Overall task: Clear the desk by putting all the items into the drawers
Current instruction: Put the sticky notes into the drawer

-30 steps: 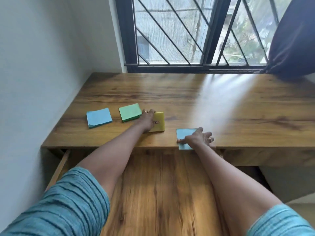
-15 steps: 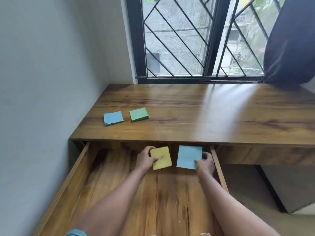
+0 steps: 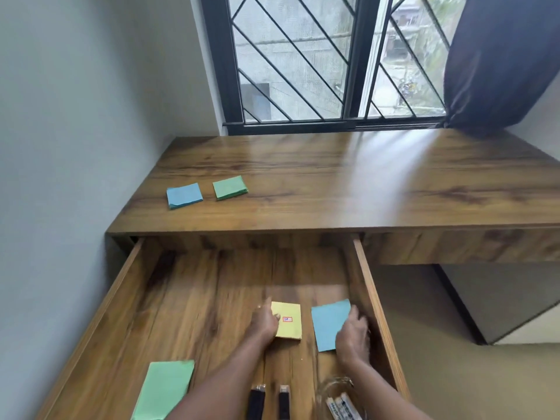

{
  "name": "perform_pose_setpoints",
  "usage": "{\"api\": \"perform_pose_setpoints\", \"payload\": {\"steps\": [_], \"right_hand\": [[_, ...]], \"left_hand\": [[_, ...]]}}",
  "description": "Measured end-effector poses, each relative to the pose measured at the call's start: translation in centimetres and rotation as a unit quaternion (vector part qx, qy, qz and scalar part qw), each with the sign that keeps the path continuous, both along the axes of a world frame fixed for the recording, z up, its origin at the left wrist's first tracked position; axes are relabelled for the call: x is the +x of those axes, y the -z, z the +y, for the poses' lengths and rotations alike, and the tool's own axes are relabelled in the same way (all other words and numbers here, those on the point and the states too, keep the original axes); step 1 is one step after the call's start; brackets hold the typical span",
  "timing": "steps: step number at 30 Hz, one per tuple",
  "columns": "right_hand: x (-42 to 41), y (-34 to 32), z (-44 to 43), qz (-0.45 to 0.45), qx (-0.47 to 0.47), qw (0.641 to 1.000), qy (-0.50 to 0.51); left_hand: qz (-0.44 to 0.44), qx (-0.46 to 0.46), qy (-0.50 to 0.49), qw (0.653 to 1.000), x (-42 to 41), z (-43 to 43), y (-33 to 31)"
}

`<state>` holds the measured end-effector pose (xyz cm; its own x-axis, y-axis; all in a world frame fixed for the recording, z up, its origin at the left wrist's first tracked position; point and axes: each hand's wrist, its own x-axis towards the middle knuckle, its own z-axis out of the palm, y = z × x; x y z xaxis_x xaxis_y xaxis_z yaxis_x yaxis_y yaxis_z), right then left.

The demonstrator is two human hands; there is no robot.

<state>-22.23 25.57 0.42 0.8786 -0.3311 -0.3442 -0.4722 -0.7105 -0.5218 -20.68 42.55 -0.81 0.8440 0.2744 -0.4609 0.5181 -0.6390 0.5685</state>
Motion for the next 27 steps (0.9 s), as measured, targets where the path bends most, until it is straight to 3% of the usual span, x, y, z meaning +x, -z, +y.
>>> {"api": "perform_pose_setpoints", "payload": {"steps": [5, 9, 13, 19, 27], "right_hand": [[-0.8, 1.0, 0.6, -0.054, -0.136, 0.982, -0.121], [-1.1, 1.8, 0.9, 0.029, -0.111, 0.971, -0.211], [-0.5, 2.3, 0.7, 0.081, -0.076, 0.975, -0.190], [-0.1, 2.1, 1.1, 0.089, -0.021, 0.986, -0.139], [-0.1, 2.9, 1.0, 0.090, -0.016, 0.986, -0.138]], "left_hand": [[0.000, 0.068, 0.047, 0.997, -0.9, -1.7, 0.4], [0.015, 0.092, 0.104, 0.990, -1.5, -2.5, 1.5], [0.020, 0.093, 0.095, 0.991, -1.2, -3.4, 1.7], [0.023, 0.085, 0.089, 0.992, -0.8, -4.6, 1.5], [0.022, 0.090, 0.086, 0.992, -1.2, -5.1, 0.9]]}}
